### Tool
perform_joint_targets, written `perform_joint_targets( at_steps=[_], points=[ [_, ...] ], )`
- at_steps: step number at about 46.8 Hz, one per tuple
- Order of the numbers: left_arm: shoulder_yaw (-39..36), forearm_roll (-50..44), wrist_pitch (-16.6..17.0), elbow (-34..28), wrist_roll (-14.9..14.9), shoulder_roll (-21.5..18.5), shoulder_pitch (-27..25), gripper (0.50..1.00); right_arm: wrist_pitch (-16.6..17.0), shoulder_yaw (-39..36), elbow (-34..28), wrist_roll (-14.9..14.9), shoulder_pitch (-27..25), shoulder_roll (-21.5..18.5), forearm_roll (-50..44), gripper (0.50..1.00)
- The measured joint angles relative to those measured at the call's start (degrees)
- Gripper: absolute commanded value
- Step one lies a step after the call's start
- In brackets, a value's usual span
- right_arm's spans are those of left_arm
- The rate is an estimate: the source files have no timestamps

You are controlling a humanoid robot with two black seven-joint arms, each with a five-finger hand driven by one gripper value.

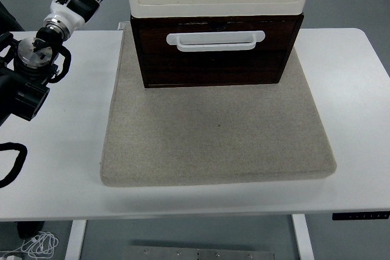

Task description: Open the drawer under the combination cabinet

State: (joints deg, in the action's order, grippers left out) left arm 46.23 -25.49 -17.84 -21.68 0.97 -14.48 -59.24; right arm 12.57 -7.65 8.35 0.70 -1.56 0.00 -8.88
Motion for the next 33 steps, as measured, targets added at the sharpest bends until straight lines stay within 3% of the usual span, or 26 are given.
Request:
perform_joint_targets(
  at_steps=[33],
  points=[
    [0.28, -0.65, -1.29, 0.08, -0.18, -2.47, -1.04, 1.0, 0.0, 0.02, 0.0, -0.01, -0.02, 0.0, 0.0, 0.926]
  ],
)
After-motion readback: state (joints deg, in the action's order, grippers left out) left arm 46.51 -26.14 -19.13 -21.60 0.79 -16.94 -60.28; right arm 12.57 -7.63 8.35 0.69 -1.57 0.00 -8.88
